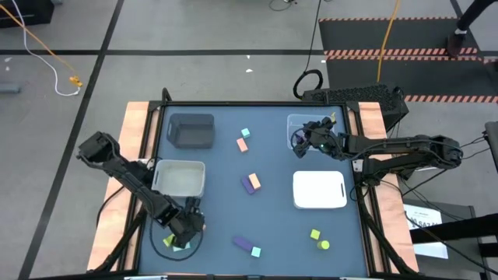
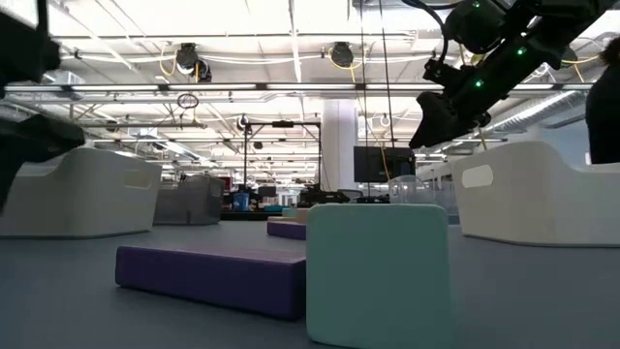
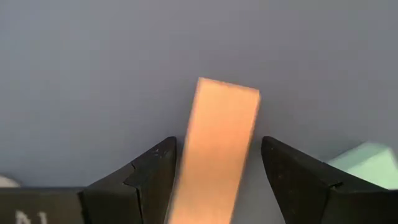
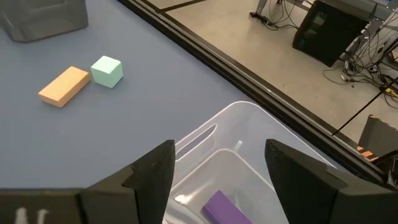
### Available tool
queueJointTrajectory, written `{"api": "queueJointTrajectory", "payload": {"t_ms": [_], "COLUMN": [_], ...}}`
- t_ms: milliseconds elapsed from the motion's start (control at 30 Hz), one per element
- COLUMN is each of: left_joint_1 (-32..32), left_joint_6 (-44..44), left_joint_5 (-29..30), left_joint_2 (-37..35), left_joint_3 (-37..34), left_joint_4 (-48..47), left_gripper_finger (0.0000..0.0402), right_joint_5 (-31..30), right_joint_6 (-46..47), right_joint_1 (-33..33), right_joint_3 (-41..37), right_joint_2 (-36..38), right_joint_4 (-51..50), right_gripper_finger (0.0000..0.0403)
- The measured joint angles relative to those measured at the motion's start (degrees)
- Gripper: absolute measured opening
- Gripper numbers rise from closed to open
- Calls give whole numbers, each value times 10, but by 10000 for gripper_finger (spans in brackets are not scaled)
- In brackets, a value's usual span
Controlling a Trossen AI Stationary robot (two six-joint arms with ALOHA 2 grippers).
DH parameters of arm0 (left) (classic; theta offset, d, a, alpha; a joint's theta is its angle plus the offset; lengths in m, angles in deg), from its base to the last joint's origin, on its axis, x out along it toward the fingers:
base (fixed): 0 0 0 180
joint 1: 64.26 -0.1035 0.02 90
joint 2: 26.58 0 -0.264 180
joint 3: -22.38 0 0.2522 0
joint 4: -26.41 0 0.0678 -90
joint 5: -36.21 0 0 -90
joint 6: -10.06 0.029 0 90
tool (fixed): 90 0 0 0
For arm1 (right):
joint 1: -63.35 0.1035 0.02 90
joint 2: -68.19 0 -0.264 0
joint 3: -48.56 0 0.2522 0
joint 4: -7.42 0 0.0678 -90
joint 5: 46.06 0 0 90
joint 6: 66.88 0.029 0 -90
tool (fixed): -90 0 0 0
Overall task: Sort & place blocks by color
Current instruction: Put the bottom left brown block into the black bin
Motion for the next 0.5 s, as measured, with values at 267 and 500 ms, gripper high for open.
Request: {"api": "queueJointTrajectory", "payload": {"t_ms": [267, 500], "left_joint_1": [1, -6], "left_joint_6": [-33, 4], "left_joint_5": [36, 82], "left_joint_2": [14, 13], "left_joint_3": [13, 60], "left_joint_4": [-1, 2], "left_gripper_finger": [222, 85], "right_joint_5": [0, -1], "right_joint_6": [-1, 0], "right_joint_1": [0, 0], "right_joint_3": [0, 0], "right_joint_2": [0, 0], "right_joint_4": [0, 0], "right_gripper_finger": [240, 240]}}
